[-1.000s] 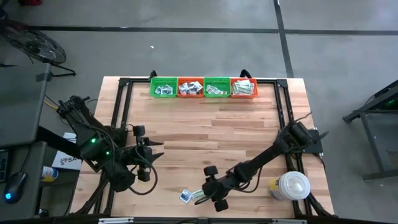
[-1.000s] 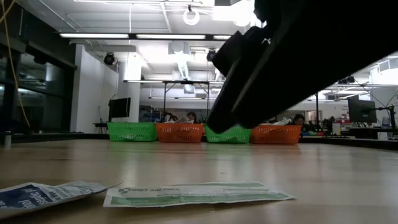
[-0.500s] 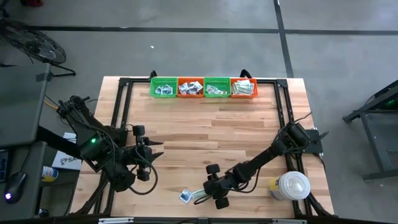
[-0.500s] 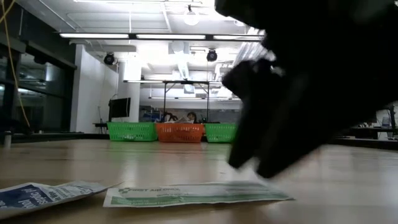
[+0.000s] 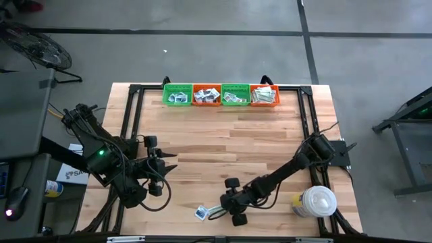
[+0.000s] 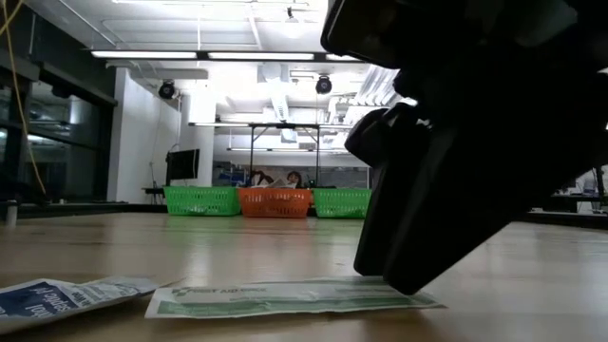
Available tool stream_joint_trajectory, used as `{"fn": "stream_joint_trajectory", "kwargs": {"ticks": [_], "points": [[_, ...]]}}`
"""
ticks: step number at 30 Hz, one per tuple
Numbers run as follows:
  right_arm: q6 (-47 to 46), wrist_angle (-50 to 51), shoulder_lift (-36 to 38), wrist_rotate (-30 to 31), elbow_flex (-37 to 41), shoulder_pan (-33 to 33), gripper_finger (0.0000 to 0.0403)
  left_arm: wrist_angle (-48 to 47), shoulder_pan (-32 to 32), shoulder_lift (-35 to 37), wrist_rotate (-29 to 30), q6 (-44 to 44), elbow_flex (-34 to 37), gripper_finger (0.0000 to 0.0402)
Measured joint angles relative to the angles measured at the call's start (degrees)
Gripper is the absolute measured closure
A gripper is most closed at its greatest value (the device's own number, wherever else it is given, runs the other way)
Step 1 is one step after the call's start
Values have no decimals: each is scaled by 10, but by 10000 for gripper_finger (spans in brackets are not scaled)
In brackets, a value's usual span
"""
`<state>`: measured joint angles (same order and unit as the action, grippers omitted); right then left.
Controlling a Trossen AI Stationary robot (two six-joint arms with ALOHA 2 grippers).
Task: Pick & Place First Aid Supplies
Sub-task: Put the green bandage pack in the right orange bin
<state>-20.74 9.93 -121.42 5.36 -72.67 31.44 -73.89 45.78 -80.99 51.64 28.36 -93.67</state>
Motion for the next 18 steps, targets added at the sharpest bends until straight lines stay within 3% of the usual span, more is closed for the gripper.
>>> {"fn": "stream_joint_trajectory", "kwargs": {"ticks": [18], "points": [[-36, 16, -5, 2, 1, 1, 379, 0, 0, 0, 0, 1, 0, 253]]}}
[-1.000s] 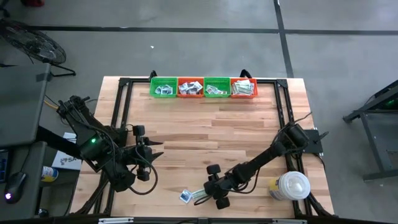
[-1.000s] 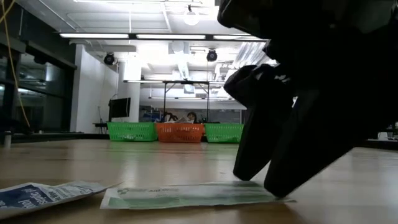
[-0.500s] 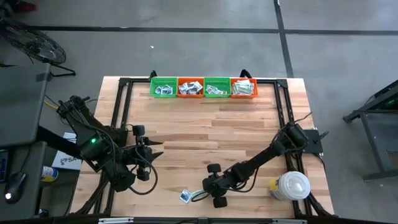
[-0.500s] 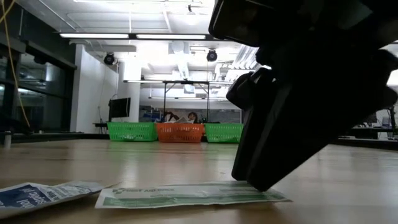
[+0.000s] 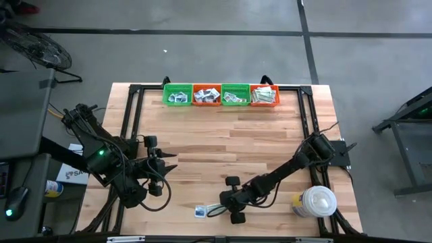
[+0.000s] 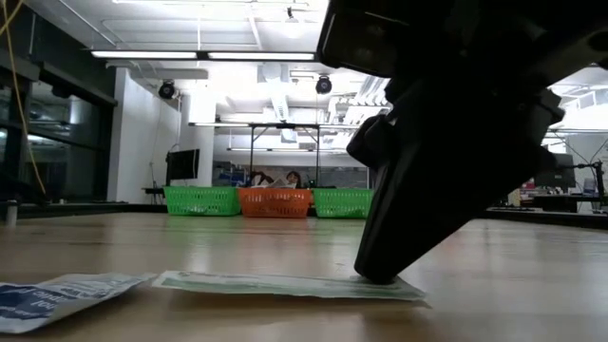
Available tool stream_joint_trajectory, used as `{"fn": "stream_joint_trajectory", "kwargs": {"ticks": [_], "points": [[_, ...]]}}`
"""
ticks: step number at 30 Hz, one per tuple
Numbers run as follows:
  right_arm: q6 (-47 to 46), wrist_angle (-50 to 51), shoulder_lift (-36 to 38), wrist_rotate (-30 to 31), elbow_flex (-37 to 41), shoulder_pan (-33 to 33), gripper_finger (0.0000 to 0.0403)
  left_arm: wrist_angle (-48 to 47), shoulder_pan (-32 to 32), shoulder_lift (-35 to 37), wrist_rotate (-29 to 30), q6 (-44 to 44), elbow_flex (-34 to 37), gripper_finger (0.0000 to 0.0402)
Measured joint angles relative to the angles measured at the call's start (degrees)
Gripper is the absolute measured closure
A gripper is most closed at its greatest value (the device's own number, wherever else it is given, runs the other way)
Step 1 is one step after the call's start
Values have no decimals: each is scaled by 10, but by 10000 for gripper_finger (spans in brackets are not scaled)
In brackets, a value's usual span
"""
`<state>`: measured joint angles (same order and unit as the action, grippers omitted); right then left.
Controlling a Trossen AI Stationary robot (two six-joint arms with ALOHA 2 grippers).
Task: Pick & Place First Aid Supplies
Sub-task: Put the green bandage pack in the right orange bin
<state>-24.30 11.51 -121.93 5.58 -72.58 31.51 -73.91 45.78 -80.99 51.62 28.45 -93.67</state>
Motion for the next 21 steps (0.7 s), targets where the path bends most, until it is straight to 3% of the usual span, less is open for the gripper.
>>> {"fn": "stream_joint_trajectory", "kwargs": {"ticks": [9, 21], "points": [[-18, 0, 3, -8, 0, 0, 402, -2, 0, 0, 0, 1, 0, 253], [-26, 45, 68, 48, 8, 5, 402, -2, 0, 0, -1, 0, 0, 253]]}}
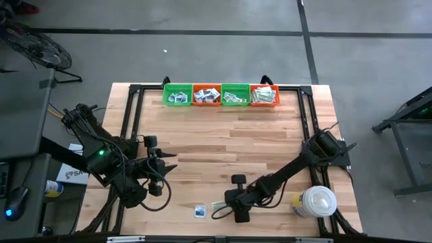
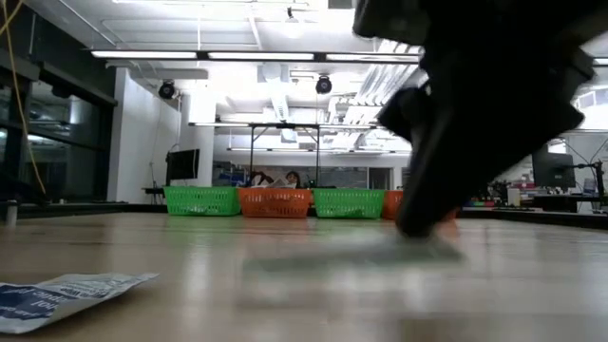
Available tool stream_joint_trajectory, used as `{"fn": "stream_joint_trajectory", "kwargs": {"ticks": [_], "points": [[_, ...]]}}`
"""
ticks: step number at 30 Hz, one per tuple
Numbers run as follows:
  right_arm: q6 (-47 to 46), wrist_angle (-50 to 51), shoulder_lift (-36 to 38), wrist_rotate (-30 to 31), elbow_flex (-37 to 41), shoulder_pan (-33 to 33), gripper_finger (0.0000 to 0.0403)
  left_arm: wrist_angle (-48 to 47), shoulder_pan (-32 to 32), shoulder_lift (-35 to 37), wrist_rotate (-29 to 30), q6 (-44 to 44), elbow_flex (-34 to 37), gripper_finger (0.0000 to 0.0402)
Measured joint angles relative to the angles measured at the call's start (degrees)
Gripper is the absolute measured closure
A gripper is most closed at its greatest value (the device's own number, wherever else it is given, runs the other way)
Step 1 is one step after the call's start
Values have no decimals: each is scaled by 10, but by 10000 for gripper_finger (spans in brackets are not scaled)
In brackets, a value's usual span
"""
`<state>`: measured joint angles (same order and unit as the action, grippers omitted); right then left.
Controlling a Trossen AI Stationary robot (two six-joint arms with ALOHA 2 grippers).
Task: Pick & Place First Aid Supplies
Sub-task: Put the green bandage pack in the right orange bin
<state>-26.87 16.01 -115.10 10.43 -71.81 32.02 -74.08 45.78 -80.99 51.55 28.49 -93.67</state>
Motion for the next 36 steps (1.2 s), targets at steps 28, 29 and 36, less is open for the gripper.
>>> {"fn": "stream_joint_trajectory", "kwargs": {"ticks": [28, 29, 36], "points": [[-110, 268, 201, 192, -4, -62, 403, -1, 0, 0, -3, -12, 0, 253], [-117, 283, 213, 201, -4, -71, 403, -1, 0, 0, -2, -13, 0, 253], [-117, 389, 285, 217, -4, -153, 403, 0, 0, 0, 5, -33, 0, 253]]}}
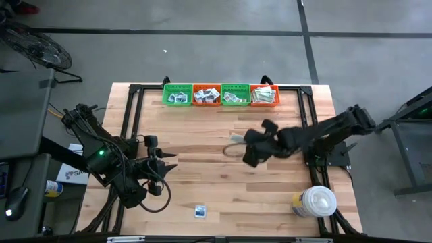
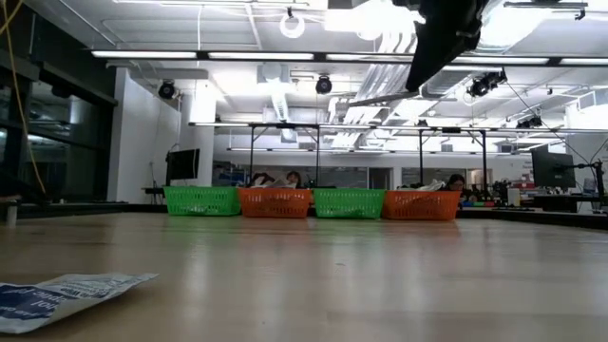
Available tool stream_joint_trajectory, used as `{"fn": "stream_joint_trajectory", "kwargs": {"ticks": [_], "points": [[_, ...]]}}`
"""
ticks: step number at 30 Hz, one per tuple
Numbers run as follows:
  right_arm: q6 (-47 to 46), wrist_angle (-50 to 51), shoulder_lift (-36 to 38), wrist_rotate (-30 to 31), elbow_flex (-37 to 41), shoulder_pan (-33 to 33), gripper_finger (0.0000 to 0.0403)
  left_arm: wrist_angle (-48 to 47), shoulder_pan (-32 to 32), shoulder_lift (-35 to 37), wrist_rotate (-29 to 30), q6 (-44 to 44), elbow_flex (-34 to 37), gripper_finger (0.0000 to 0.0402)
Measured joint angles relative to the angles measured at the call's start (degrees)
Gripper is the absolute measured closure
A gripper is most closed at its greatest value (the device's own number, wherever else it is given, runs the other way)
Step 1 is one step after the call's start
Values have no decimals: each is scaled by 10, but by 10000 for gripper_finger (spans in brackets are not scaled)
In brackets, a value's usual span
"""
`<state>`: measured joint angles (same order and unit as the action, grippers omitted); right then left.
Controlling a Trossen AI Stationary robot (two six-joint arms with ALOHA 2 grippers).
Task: Pick & Place First Aid Supplies
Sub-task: Put the green bandage pack in the right orange bin
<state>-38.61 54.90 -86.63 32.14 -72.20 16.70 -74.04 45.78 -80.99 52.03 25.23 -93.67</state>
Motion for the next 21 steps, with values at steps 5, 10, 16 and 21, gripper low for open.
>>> {"fn": "stream_joint_trajectory", "kwargs": {"ticks": [5, 10, 16, 21], "points": [[59, 61, 36, -32, 0, -80, 403, 0, 0, 0, 1, -11, 0, 253], [107, 121, 55, -40, 0, -180, 403, 0, 0, 0, 2, -12, 0, 253], [267, 121, 56, -64, -1, -315, 403, 1, 0, 0, 2, -10, 0, 253], [380, 109, 56, -76, -1, -434, 403, 2, 0, 0, 2, -10, 0, 253]]}}
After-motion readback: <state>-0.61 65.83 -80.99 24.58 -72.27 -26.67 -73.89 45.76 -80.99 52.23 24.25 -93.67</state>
